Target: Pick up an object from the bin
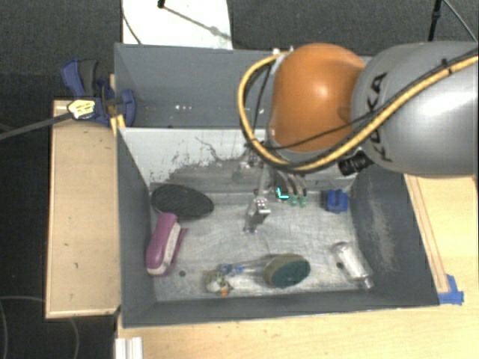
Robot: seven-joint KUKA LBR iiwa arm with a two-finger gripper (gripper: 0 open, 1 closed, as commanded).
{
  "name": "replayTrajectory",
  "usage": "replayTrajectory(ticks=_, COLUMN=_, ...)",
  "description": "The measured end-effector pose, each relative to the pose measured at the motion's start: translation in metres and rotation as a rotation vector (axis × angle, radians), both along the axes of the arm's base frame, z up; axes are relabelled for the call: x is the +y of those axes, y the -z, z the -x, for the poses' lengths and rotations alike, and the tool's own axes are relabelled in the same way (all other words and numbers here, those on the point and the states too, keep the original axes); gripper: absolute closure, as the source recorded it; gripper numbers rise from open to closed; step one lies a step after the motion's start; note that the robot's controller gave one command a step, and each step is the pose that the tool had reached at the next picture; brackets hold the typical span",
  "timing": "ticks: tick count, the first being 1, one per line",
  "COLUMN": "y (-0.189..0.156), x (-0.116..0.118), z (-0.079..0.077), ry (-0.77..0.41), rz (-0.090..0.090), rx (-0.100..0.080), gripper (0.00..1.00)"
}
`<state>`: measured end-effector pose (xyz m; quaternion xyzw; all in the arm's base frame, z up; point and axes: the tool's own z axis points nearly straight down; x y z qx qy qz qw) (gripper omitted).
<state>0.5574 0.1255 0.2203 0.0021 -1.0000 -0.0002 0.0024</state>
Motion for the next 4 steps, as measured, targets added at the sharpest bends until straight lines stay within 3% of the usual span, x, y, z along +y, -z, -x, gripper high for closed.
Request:
replayTrajectory(ticks=1, y=0.091, x=-0.043, z=0.032, ry=-0.227, rz=0.000, rx=0.000, gripper=0.00)
replayTrajectory(ticks=2, y=0.148, x=-0.093, z=0.070, ry=-0.310, rz=-0.004, rx=-0.014, gripper=0.00)
replayTrajectory(ticks=3, y=0.147, x=-0.092, z=0.069, ry=-0.308, rz=-0.003, rx=-0.015, gripper=1.00)
replayTrajectory(ticks=4, y=0.005, x=-0.089, z=0.057, ry=-0.564, rz=0.001, rx=-0.015, gripper=1.00)
